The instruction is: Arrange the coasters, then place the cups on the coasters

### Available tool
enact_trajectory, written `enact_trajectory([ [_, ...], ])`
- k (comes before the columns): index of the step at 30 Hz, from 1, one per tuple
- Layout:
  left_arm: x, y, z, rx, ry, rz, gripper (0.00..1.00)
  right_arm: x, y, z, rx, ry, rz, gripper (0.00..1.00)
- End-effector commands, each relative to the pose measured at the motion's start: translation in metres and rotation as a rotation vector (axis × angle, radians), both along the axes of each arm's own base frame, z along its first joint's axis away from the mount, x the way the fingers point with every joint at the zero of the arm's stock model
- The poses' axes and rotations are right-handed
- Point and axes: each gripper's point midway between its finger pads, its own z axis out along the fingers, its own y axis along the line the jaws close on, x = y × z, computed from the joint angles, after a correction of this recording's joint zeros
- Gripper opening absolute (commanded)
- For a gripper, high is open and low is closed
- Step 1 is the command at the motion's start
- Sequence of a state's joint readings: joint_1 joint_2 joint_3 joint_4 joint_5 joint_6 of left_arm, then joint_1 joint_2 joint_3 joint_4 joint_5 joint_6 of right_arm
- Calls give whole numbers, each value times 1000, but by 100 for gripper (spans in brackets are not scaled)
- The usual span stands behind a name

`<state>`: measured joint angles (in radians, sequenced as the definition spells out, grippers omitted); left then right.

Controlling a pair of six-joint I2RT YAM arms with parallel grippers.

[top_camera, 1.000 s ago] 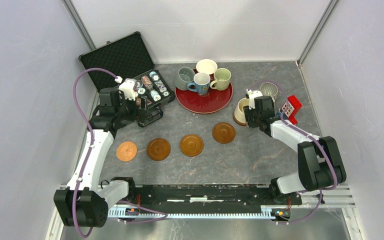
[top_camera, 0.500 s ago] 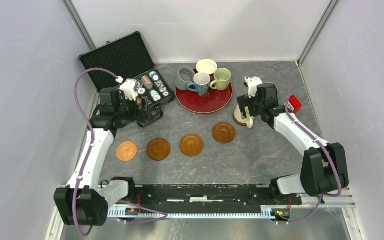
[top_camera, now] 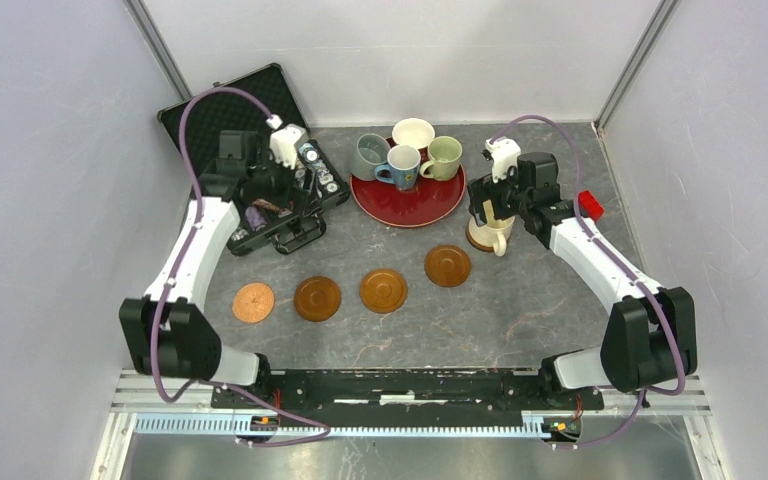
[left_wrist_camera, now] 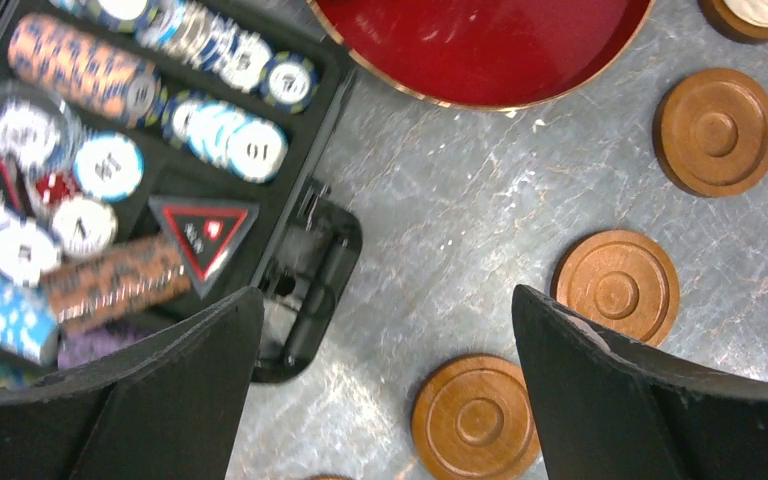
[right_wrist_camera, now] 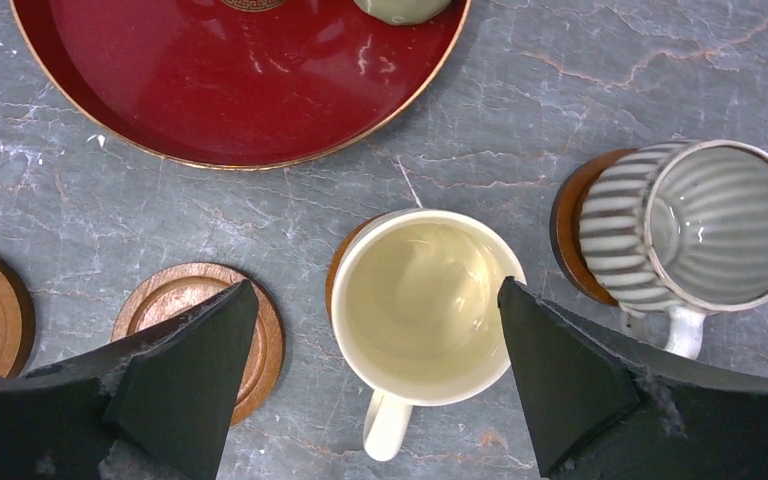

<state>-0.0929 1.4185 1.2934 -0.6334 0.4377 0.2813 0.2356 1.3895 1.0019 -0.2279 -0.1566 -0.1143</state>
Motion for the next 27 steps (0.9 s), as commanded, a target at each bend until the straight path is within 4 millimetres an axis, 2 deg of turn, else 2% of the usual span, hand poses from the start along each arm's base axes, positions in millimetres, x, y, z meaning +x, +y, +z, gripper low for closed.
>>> enact_trajectory([
  [1,22,-39,18,22,-115,-190,99,-1,5,6,7,-39,45,98],
  [6,53,-78,10,39,-133,-297,97,-8,8,-1,12,-24,98,98],
  [13,83,-127,-16,31,-111,-406,91,-7,6,-1,37,-20,134,98],
  [21,120,-152,-47,55,-82,-389,81,-7,-4,8,40,-49,129,98],
  [27,132,-161,-67,81,-66,-379,79,-5,-11,12,48,-57,111,98],
])
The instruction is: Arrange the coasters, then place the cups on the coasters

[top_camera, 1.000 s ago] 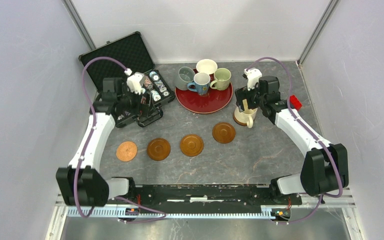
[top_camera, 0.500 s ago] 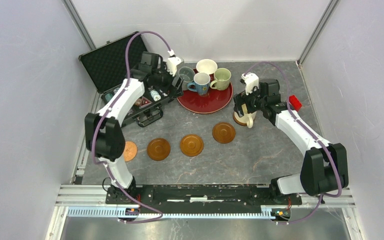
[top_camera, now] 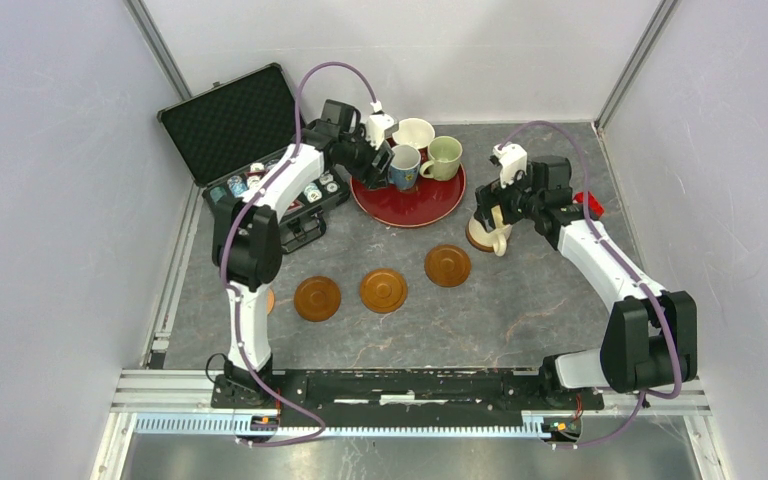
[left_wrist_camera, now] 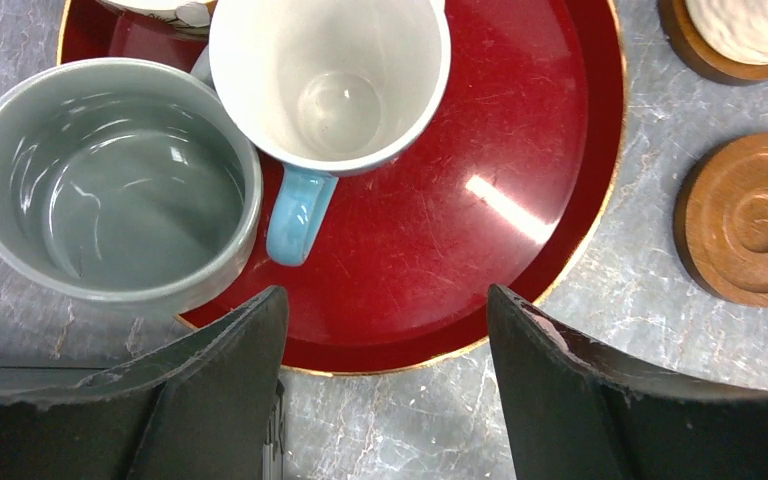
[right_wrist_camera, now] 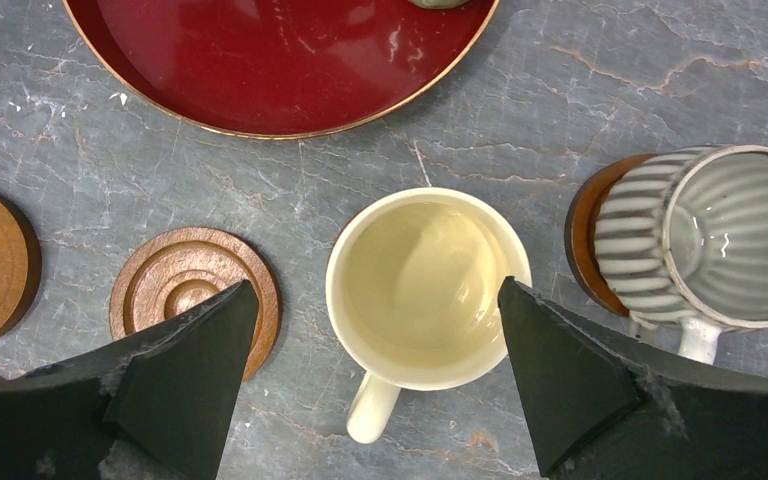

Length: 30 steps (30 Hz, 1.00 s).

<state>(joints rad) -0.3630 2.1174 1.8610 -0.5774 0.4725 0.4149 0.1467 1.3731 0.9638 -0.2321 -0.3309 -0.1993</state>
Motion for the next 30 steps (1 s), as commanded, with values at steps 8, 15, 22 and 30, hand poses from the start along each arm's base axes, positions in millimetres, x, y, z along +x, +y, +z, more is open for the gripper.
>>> enact_trajectory([
  [8,26,-10,-7,42,-69,14,78,4,-1,17,27,-60,9,98],
  [15,28,-15,-15,60,-68,17,81,4,-3,18,32,-59,3,98],
  [22,11,-31,-10,56,-62,-36,73,5,-3,18,37,-60,1,98],
  [30,-10,-46,-5,45,-49,-69,69,4,-3,18,41,-60,3,98],
])
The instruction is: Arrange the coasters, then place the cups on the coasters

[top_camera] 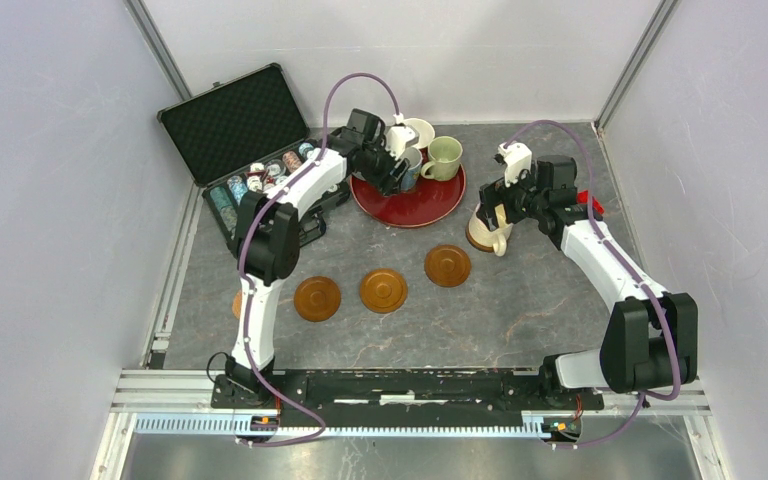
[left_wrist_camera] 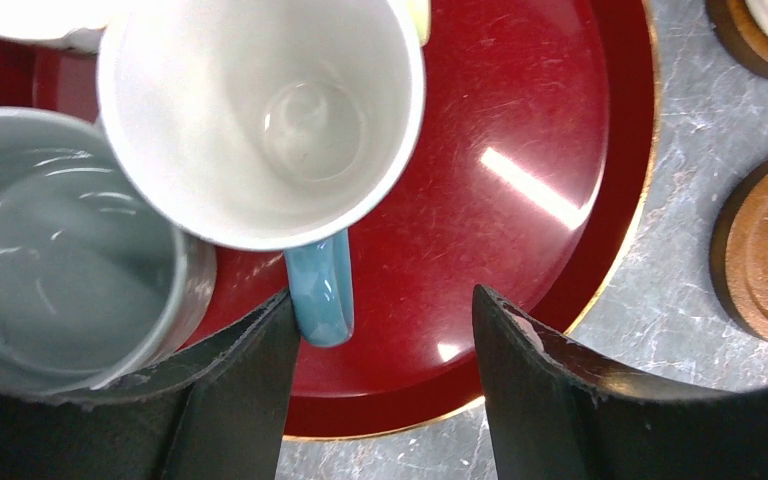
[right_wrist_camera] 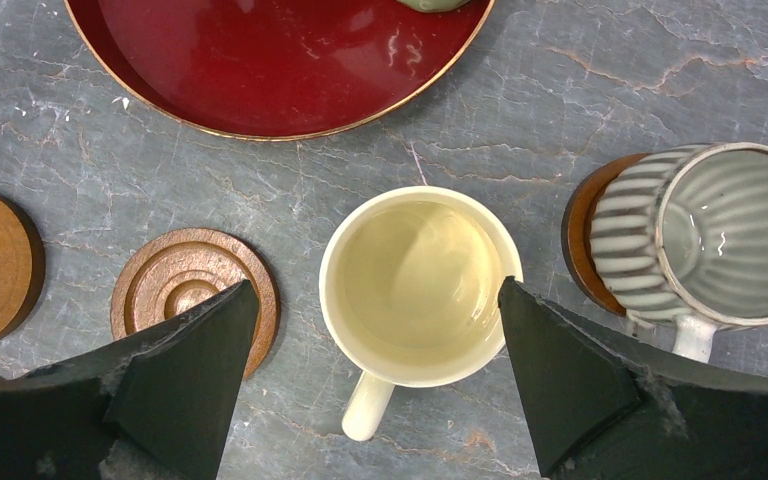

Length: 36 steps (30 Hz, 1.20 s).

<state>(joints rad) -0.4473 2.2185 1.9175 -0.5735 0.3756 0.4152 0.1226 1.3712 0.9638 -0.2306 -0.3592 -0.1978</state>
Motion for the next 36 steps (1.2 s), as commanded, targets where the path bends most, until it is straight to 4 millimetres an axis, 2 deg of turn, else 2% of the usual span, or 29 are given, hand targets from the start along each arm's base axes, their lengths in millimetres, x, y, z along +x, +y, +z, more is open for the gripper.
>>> enact_trajectory([
  [1,-12,-16,32,-43,-51,-49,69,3,1,16,23,-57,4,98],
  [7,-25,-31,36,-71,-14,-37,72,2,2,16,32,-54,7,98],
  [11,-29,-42,36,-84,9,-12,82,2,4,17,38,-55,12,98],
  [16,-29,-45,47,-110,22,39,91,2,9,19,65,-51,30,98],
  [17,-29,-44,51,-113,20,44,99,2,11,20,72,-50,31,98],
  [19,-29,-37,61,-103,4,75,100,5,13,23,91,-47,27,98],
  [22,-32,-18,77,-96,1,132,100,13,20,30,109,-44,24,98],
  [27,-44,30,107,-140,1,266,100,32,44,43,71,-64,-11,98],
  [28,-46,43,115,-151,-8,302,100,36,52,44,65,-65,-20,98],
  [32,-57,93,128,-174,-29,497,100,54,88,45,60,-54,-42,98],
  [36,-64,150,138,-91,-146,773,100,67,127,31,73,15,-56,98],
])
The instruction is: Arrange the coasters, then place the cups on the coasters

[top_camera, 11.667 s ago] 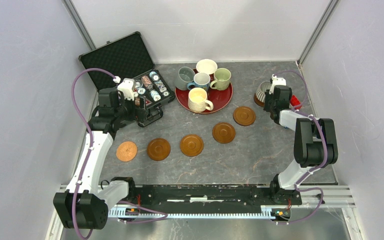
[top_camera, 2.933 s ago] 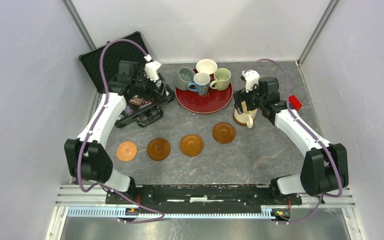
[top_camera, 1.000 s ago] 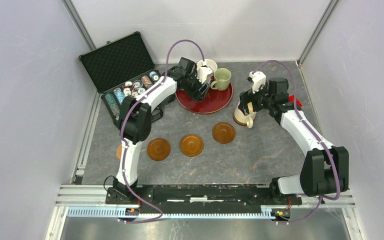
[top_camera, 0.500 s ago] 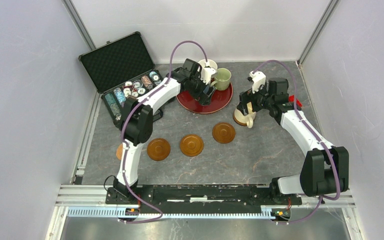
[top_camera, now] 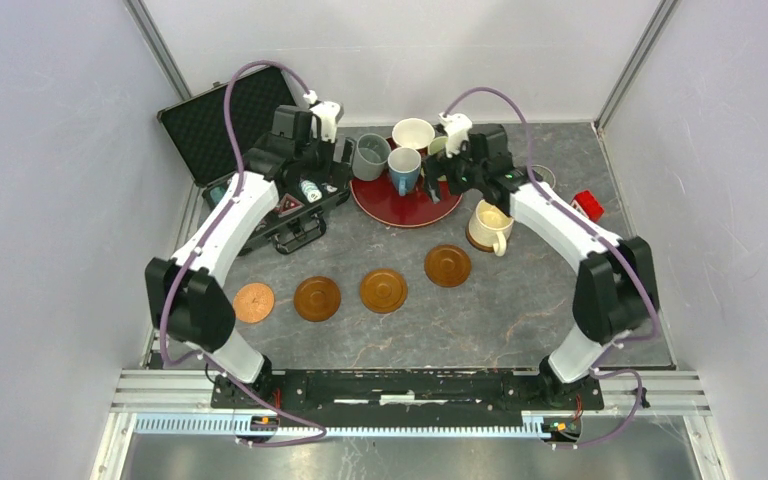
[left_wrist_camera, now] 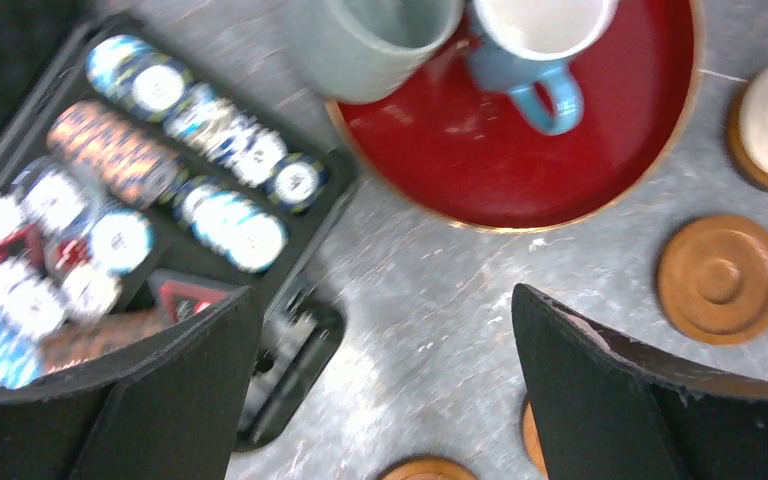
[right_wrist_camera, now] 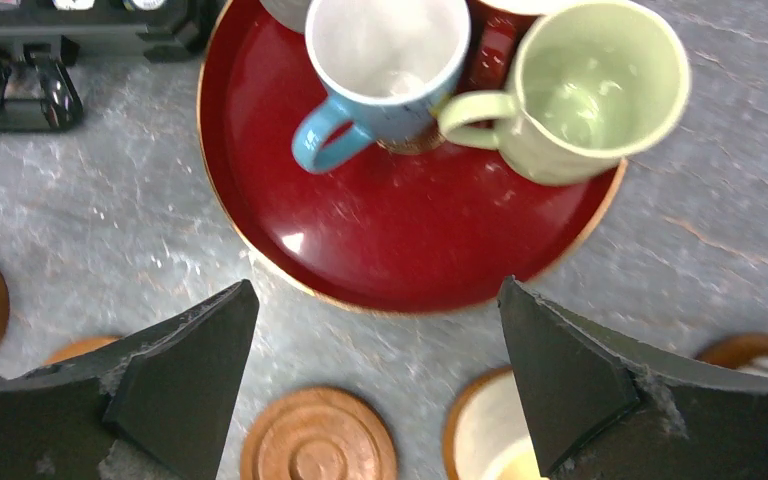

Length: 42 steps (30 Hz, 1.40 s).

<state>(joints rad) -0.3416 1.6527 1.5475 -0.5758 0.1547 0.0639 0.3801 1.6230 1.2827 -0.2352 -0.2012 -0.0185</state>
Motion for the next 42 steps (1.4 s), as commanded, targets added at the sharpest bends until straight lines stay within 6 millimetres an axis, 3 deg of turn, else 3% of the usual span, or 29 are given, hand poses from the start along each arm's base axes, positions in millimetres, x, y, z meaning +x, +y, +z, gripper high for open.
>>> enact_trajectory([
  [1,-10,55,17,60,-89,331,100,25,29,1,15,21,-101,98],
  [6,-34,88,30,92,-185,441,100,35,62,-17,-25,29,-163,97],
  [14,-55,96,41,51,-234,457,100,52,87,-47,-27,78,-243,88],
  [21,-56,99,40,57,-236,469,100,67,89,-63,-47,85,-288,74],
  [28,-58,98,36,63,-238,457,100,69,73,-72,-107,80,-309,52],
  [36,-57,96,31,62,-218,447,100,76,83,-78,-99,81,-279,50],
  [42,-58,97,31,62,-218,448,100,79,82,-81,-106,76,-270,39],
])
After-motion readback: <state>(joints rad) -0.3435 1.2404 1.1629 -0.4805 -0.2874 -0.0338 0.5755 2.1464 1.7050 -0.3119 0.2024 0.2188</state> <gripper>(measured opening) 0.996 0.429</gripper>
